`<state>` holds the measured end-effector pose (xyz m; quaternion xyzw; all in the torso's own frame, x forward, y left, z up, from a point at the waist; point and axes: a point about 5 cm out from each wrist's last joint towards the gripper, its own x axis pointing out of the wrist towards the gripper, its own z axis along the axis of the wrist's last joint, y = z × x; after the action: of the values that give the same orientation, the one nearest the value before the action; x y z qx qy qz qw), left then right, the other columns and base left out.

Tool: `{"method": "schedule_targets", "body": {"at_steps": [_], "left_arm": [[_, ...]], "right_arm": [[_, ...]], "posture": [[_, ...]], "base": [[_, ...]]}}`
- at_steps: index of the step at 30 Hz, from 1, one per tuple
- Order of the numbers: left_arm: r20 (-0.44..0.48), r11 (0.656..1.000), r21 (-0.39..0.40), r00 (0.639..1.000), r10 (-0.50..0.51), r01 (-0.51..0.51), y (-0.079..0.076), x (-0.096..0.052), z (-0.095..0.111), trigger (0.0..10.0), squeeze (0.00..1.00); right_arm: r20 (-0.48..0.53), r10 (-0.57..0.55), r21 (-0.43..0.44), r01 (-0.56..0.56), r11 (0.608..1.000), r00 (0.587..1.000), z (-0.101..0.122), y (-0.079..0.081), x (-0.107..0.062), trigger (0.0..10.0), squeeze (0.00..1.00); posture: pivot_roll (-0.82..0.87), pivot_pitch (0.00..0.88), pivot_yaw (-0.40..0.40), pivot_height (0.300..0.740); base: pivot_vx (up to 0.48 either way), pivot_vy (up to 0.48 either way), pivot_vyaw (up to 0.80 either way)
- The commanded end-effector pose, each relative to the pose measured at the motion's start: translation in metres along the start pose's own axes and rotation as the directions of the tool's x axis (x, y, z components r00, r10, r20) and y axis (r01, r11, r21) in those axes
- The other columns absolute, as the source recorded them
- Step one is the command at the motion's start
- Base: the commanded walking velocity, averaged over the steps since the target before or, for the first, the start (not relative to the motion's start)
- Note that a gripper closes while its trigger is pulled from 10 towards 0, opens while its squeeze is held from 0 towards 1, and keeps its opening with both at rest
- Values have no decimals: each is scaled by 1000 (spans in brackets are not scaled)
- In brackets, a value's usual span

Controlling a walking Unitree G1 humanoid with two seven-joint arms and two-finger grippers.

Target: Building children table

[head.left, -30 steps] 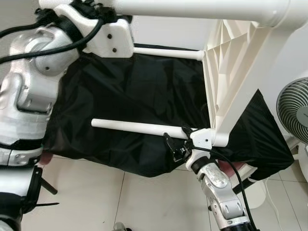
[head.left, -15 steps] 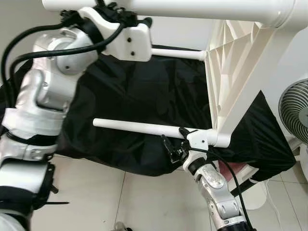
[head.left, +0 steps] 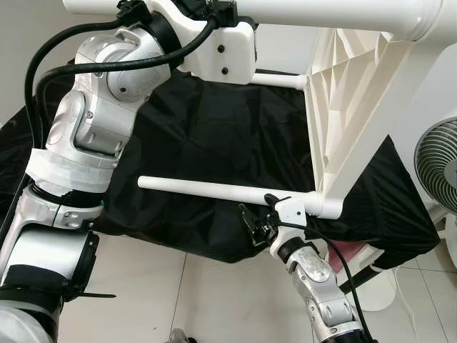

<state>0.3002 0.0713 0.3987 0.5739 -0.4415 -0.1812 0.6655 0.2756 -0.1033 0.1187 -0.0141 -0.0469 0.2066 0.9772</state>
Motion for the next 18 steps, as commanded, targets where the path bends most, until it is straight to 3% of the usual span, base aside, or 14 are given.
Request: {"method": "schedule_targets", "body": {"at_steps": [1,2,3,4,18], "left_arm": [[23,995,29,995,94,-94,10,2,4,3294,0],[23,995,29,995,94,-94,10,2,4,3294,0],[21,995,34,996,89,-90,10,3,4,1137,0],[20,996,37,997,81,-82,10,3,4,0,0],[-37,995,45,995,90,-88,8,-1,-7,0,0]], "right_arm": [[-13,-6,2,6,1000,1000,-5,0,-2,10000,0],[-13,-6,2,6,1000,1000,-5,0,-2,10000,0],[-14,-9,3,9,1000,1000,-5,-1,-3,10000,0],[-14,-12,3,12,1000,1000,-5,-1,-3,10000,0],[-13,-13,10,14,1000,1000,-6,0,-3,10000,0]], "posture": [[38,47,5,740],[38,47,5,740],[38,47,5,740],[38,48,6,740],[41,55,8,740]], "base": [[0,0,0],[0,0,0],[0,0,0],[0,0,0],[0,0,0]]}}
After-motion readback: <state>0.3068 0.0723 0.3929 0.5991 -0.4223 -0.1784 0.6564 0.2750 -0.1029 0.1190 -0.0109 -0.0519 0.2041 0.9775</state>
